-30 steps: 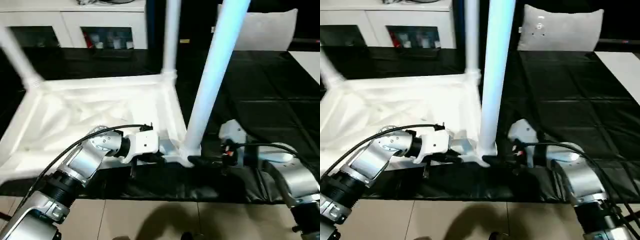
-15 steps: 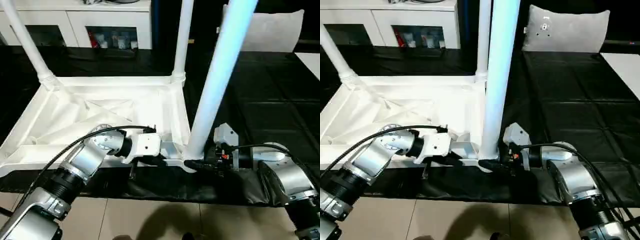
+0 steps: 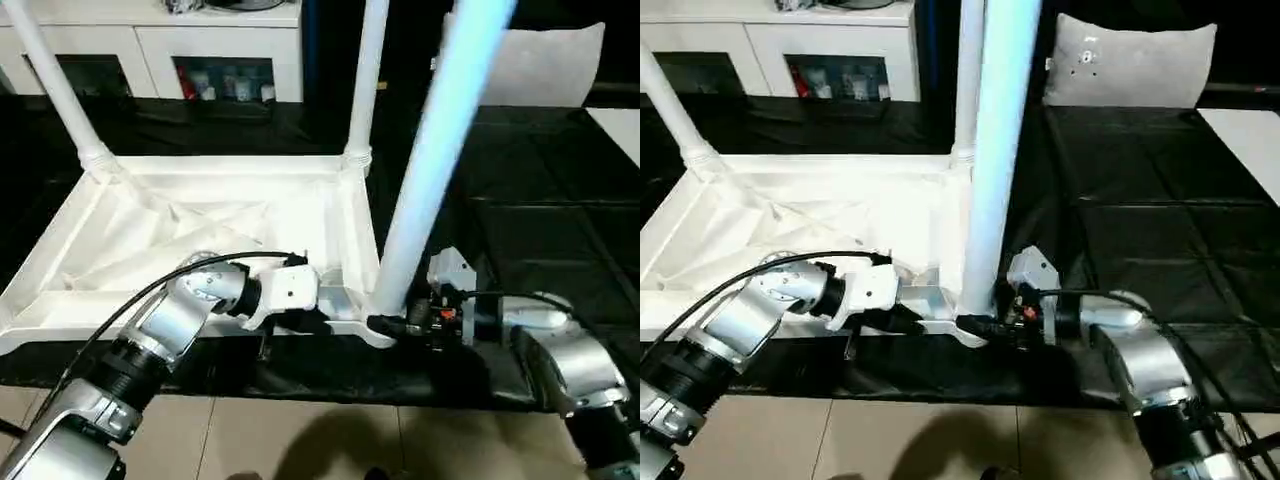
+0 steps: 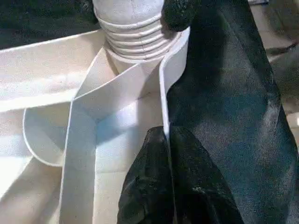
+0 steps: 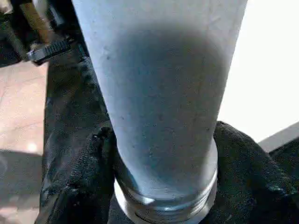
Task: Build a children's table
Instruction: Rotate leg to tighten
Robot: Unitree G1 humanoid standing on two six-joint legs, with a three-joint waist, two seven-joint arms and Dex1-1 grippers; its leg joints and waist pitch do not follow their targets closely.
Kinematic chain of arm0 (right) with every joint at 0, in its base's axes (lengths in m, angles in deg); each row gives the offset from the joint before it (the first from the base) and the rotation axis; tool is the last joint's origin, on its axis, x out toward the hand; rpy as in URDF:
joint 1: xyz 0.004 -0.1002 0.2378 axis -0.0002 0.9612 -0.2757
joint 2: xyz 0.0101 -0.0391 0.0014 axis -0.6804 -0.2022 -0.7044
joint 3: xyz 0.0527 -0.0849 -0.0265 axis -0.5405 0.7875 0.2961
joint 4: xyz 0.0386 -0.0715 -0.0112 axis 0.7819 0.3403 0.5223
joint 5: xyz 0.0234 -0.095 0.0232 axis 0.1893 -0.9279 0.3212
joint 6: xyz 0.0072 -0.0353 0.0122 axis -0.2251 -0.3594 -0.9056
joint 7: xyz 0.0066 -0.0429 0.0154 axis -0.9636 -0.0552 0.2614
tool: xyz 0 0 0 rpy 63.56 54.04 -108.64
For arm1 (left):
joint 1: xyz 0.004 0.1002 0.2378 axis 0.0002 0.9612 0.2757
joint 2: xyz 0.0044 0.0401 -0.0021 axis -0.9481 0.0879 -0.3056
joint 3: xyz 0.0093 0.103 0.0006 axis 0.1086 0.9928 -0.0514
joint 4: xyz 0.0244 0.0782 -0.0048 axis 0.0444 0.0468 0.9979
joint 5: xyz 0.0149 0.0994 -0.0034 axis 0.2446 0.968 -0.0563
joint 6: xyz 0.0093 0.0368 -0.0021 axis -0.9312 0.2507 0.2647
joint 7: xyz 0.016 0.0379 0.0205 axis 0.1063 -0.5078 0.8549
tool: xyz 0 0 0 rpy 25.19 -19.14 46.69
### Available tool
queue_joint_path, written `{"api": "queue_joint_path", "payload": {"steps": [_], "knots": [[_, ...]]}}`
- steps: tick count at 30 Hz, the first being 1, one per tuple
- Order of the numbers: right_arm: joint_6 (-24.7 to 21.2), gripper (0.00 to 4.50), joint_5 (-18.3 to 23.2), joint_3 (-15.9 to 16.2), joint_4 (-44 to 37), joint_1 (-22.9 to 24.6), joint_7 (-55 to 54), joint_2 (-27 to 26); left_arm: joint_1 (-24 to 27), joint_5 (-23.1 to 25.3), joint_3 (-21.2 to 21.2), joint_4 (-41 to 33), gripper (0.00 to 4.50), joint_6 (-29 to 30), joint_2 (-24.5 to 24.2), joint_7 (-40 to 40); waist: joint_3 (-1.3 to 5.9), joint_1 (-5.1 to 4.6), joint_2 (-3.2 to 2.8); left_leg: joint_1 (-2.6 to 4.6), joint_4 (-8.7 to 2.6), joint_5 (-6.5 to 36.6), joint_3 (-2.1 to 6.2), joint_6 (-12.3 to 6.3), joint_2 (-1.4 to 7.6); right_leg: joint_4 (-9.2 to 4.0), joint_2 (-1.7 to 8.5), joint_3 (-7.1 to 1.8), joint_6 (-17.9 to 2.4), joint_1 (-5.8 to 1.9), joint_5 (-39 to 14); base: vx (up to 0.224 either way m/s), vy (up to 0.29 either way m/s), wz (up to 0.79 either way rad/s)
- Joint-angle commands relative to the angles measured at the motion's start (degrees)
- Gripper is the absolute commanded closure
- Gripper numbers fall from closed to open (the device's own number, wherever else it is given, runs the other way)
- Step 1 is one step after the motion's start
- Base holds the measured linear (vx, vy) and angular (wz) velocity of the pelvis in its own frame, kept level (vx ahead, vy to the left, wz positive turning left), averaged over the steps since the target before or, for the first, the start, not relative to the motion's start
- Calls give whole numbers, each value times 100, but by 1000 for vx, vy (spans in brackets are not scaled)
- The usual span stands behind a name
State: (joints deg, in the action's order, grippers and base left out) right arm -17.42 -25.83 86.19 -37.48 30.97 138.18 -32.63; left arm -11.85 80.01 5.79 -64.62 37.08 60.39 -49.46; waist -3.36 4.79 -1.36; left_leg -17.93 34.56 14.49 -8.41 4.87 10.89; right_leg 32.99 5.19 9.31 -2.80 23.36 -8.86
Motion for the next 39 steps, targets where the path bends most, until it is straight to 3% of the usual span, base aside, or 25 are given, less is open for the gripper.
{"api": "queue_joint_path", "payload": {"steps": [1,5,6,7,9,10,11,12,14,15,16,17,18,20,22,24,26,28,29,30,32,34,36,37,39], "knots": [[-303,183,-180,159,111,98,-388,-171,188,-17,275,-113,450,199,153,-10,286,-50,47,-121,-432,554,-16,-369,175,-530,387,-373,-342,-397,-2620,0,0,0],[-743,183,-268,-92,165,136,-1561,-805,454,-176,111,-674,450,999,544,516,248,-176,22,-94,-450,944,4,-227,167,-616,367,-324,-135,-368,-3027,0,0,0],[-820,183,-280,-148,166,140,-1790,-928,500,-182,77,-780,450,1176,654,674,209,-250,27,-108,-444,1131,21,-195,125,-688,344,-242,32,-374,-3376,0,0,0],[-876,183,-283,-203,164,156,-2003,-1051,539,-151,41,-869,450,1361,784,878,208,-322,13,-46,-422,1348,30,-167,107,-770,338,-177,197,-348,-3649,0,0,0],[-991,183,-314,-396,223,193,-2709,-1454,617,1,-57,-1054,450,1808,1225,1554,203,-439,-43,-52,-445,1551,71,-149,171,-839,355,-79,262,-392,-3575,0,0,0],[-1022,183,-321,-477,262,196,-2972,-1599,637,46,-94,-1104,450,1949,1385,1778,205,-540,-39,-37,-446,1797,101,-145,187,-896,349,4,334,-419,-3509,-21,51,-3],[-1032,183,-322,-496,268,197,-3034,-1632,642,56,-103,-1117,450,1983,1421,1827,206,-571,-56,-30,-453,1917,124,-147,191,-896,351,30,368,-430,-3501,-21,51,-3],[-1038,183,-310,-545,295,189,-3148,-1701,648,54,-123,-1133,450,2039,1498,1912,203,-670,-72,-52,-491,2160,168,-175,226,-901,361,61,415,-480,-3437,-14,58,-4],[-1018,183,-273,-902,570,56,-3961,-2159,647,77,-262,-1187,450,2358,2042,2538,210,-816,-116,-51,-551,2484,211,-181,320,-842,424,27,230,-504,-3024,0,58,0],[-981,183,-297,-1009,690,-23,-4235,-2304,629,107,-317,-1178,450,2440,2235,2777,211,-844,-107,-64,-546,2478,214,-155,307,-831,438,19,183,-495,-2995,0,0,0],[-906,183,-378,-1109,887,-176,-4599,-2486,577,183,-366,-1137,450,2520,2459,3090,239,-874,-88,-52,-483,2255,183,-136,221,-869,472,18,111,-452,-3086,0,0,0],[-842,183,-412,-1102,991,-256,-4650,-2542,523,273,-345,-1073,450,2446,2483,3185,239,-874,-88,-52,-483,2255,183,-136,221,-869,472,18,111,-452,-3086,0,0,0],[-800,183,-428,-1092,1054,-302,-4659,-2571,488,335,-324,-1030,450,2388,2483,3227,246,-900,-78,-138,-467,1926,179,-211,174,-859,488,-4,89,-480,-3074,0,0,0],[-715,183,-492,-1030,1062,-312,-4581,-2577,458,446,-290,-999,450,2309,2437,3230,261,-895,-71,-151,-462,1721,173,-261,176,-838,498,-37,23,-474,-2959,0,0,0],[-557,113,-520,-959,943,-247,-4440,-2521,438,545,-227,-969,450,2199,2226,3169,278,-867,-65,-155,-466,1471,161,-294,188,-789,488,-83,-121,-467,-2683,0,0,0],[-461,108,-506,-979,847,-205,-4370,-2489,440,604,-197,-957,450,2146,2066,3127,310,-827,-61,-192,-468,1179,162,-355,207,-703,488,-142,-275,-482,-2328,0,0,0],[-331,79,-527,-1005,796,-194,-4294,-2454,456,658,-193,-953,450,2143,1972,3119,359,-719,-33,-215,-424,596,128,-459,200,-561,476,-230,-542,-466,-1741,0,0,0],[-56,70,-531,-940,673,-139,-3991,-2226,477,699,-179,-898,450,2031,1779,2992,387,-654,-16,-230,-388,346,111,-556,179,-499,465,-274,-643,-468,-1572,0,0,0],[6,70,-507,-933,629,-119,-3886,-2165,481,704,-180,-878,450,1996,1729,2955,408,-636,-9,-279,-379,167,120,-616,169,-444,464,-288,-676,-513,-1394,0,0,0],[67,60,-463,-935,536,-81,-3707,-2051,480,701,-181,-844,450,1943,1639,2864,460,-551,-17,-295,-329,-284,110,-765,152,-371,451,-313,-724,-527,-918,0,0,0],[211,30,-295,-995,330,-1,-3162,-1748,441,643,-193,-716,450,1782,1406,2650,461,-463,-6,-314,-282,-782,92,-1065,157,-258,424,-338,-913,-487,-338,0,0,0],[219,28,-219,-994,255,30,-2885,-1583,420,596,-194,-659,450,1718,1312,2533,456,-411,10,-318,-271,-695,60,-1154,137,-276,413,-339,-895,-478,-495,0,0,0],[262,15,-94,-935,93,104,-2209,-1181,363,500,-178,-528,450,1548,1104,2238,419,-349,-10,-281,-293,-323,19,-1080,140,-362,407,-330,-773,-449,-1159,0,0,0],[262,15,-25,-901,17,132,-1896,-987,329,469,-162,-462,450,1468,1004,2092,399,-304,-3,-266,-313,-36,2,-933,151,-421,389,-326,-571,-449,-1697,0,0,0],[223,15,62,-890,-49,140,-1608,-799,299,434,-143,-396,450,1365,905,1917,380,-284,-13,-237,-334,90,-1,-843,166,-461,384,-326,-466,-416,-1927,0,0,0]]}}
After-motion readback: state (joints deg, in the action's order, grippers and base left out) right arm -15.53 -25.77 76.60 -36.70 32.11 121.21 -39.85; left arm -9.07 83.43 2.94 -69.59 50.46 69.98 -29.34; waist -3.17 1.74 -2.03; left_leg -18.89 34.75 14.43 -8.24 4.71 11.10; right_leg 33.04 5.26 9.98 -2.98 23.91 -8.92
